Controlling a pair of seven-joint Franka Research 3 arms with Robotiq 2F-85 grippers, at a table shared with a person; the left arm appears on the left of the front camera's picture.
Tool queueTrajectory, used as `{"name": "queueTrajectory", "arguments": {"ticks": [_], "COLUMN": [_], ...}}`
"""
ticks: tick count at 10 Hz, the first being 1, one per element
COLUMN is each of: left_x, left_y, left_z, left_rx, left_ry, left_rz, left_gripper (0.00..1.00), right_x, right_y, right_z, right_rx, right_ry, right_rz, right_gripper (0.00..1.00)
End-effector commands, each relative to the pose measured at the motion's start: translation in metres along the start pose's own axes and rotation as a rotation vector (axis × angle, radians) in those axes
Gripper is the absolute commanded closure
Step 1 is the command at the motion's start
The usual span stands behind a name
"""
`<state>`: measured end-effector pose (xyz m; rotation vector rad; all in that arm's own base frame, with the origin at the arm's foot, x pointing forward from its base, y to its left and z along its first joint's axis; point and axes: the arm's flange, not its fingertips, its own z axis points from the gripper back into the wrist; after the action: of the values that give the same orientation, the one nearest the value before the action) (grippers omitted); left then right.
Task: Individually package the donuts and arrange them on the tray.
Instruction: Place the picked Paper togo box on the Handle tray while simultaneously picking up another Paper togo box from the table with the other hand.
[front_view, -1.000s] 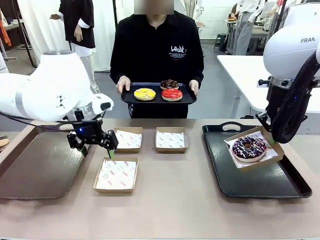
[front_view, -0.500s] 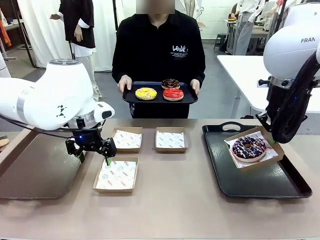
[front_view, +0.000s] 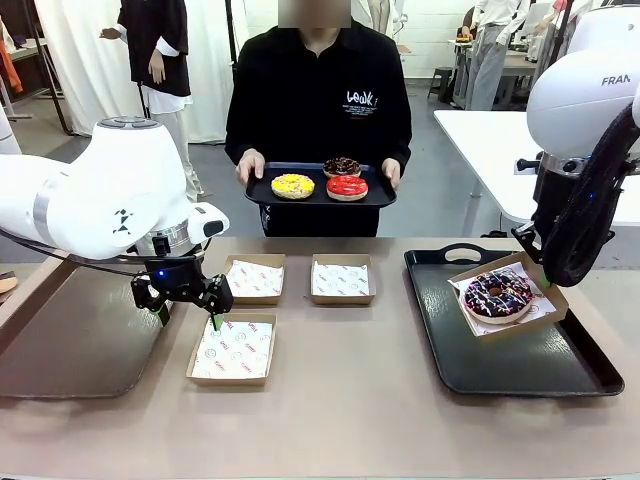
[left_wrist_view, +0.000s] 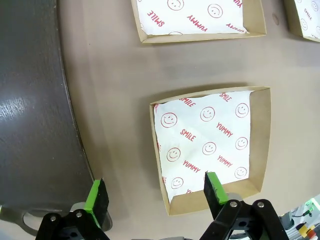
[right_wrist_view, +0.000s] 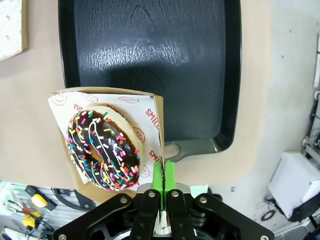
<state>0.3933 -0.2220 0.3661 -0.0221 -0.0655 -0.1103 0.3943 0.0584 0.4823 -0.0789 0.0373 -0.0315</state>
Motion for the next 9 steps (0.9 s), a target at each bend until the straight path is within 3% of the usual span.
{"name": "queueTrajectory", "arguments": {"ticks": [1, 4, 7, 9], "left_x": [0.000, -0.016, -0.018, -0.015], "left_y": [0.000, 0.006, 0.004, 0.000], "left_z": [0.000, -0.007, -0.024, -0.036], "left_rx": [0.000, -0.068, -0.087, -0.064], "left_ry": [0.000, 0.002, 0.025, 0.055], "left_rz": [0.000, 0.067, 0.164, 0.154], "left_gripper": [0.00, 0.00, 0.00, 0.00], "right_x": [0.000, -0.009, -0.010, -0.010], "right_y": [0.000, -0.002, 0.001, 0.003], "right_z": [0.000, -0.029, -0.056, -0.067], "right_rx": [0.000, 0.021, 0.066, 0.106], "right_ry": [0.000, -0.038, -0.047, -0.080], "right_rz": [0.000, -0.163, -0.155, -0.053], "right_gripper": [0.99, 0.99, 0.99, 0.99]}}
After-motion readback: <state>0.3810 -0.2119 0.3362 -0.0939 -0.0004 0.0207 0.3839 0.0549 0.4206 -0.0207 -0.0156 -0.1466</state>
